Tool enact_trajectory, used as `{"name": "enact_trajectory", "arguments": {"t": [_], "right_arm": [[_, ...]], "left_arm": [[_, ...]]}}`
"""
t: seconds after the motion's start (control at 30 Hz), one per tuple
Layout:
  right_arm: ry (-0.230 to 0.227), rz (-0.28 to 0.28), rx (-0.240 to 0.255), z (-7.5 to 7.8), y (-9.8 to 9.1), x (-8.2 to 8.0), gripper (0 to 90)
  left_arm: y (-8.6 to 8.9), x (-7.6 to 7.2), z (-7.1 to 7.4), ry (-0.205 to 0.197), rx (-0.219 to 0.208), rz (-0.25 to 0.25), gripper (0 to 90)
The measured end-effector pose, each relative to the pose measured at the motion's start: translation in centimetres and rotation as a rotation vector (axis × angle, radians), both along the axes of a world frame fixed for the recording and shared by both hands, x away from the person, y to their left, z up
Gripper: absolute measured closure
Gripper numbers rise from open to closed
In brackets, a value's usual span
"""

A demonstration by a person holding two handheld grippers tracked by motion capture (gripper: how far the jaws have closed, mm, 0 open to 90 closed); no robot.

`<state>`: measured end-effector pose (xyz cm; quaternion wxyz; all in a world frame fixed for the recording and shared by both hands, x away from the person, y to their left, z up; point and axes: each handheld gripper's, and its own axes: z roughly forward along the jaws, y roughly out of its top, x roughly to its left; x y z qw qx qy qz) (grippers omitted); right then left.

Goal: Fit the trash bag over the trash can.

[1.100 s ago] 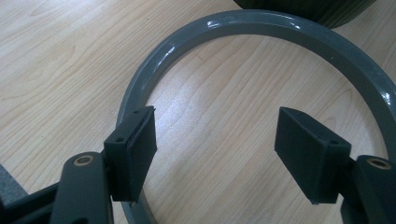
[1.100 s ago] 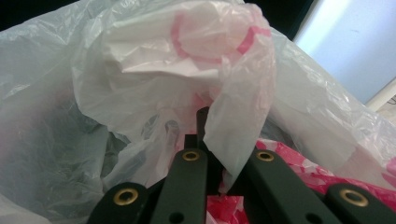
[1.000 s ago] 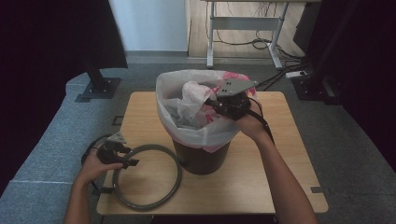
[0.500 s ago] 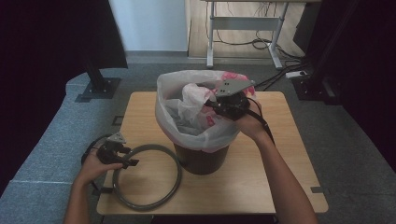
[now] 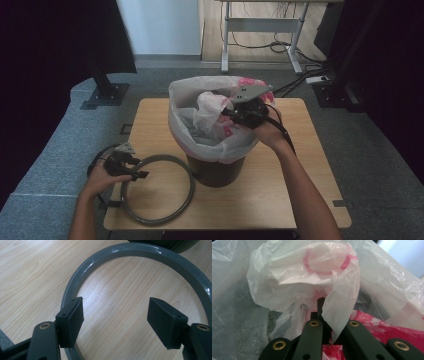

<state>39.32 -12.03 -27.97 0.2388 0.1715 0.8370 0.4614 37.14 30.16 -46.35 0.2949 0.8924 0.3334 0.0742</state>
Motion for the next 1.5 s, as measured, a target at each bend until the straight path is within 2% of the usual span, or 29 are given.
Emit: {"name": "enact_trajectory", "arguments": {"t": [0.23, 0.63, 0.67, 0.77, 0.8, 0.83, 0.87, 0.93, 0.97, 1.03, 1.27, 1.5], "right_arm": [[0.025, 0.000, -0.026, -0.4, 0.4, 0.4, 87.5], [0.050, -0.003, -0.027, -0.5, 0.0, 0.5, 86.8], [0.057, 0.000, -0.023, -0.5, -0.1, 0.5, 82.7], [0.059, -0.001, -0.015, -0.5, -0.1, 0.5, 79.2], [0.062, 0.009, 0.005, -0.4, -0.3, 0.5, 67.2], [0.062, 0.009, 0.005, -0.4, -0.3, 0.5, 67.2], [0.060, 0.004, 0.028, -0.2, -0.6, 0.5, 59.8], [0.064, 0.014, 0.048, 0.0, -0.9, 0.4, 53.3], [0.064, 0.014, 0.048, 0.0, -0.9, 0.4, 53.3], [0.065, 0.009, 0.069, 0.2, -1.3, 0.4, 45.7], [0.074, 0.064, 0.111, 0.8, -2.7, 0.2, 34.3], [0.074, 0.076, 0.127, 1.3, -3.6, 0.1, 25.2]], "left_arm": [[0.0, 0.0, -0.1, 0.002, 0.003, -0.001, 29.8], [0.0, 0.0, -0.1, 0.004, 0.004, 0.002, 29.8], [0.0, 0.0, -0.1, 0.004, 0.004, 0.002, 29.8], [0.0, 0.0, -0.1, 0.005, 0.006, 0.000, 29.8], [0.0, 0.0, -0.1, 0.005, 0.002, 0.002, 29.8], [0.0, 0.0, -0.1, 0.005, 0.002, 0.002, 29.8], [0.0, 0.0, -0.1, 0.006, 0.002, 0.003, 29.8], [0.1, 0.0, -0.1, 0.006, 0.001, 0.004, 29.8], [0.1, 0.0, -0.1, 0.006, 0.001, 0.004, 29.7], [0.1, 0.0, -0.1, 0.007, 0.001, 0.004, 29.7], [0.1, 0.1, -0.2, 0.010, 0.001, 0.003, 29.7], [0.1, 0.0, -0.2, 0.011, -0.001, 0.005, 29.6]]}}
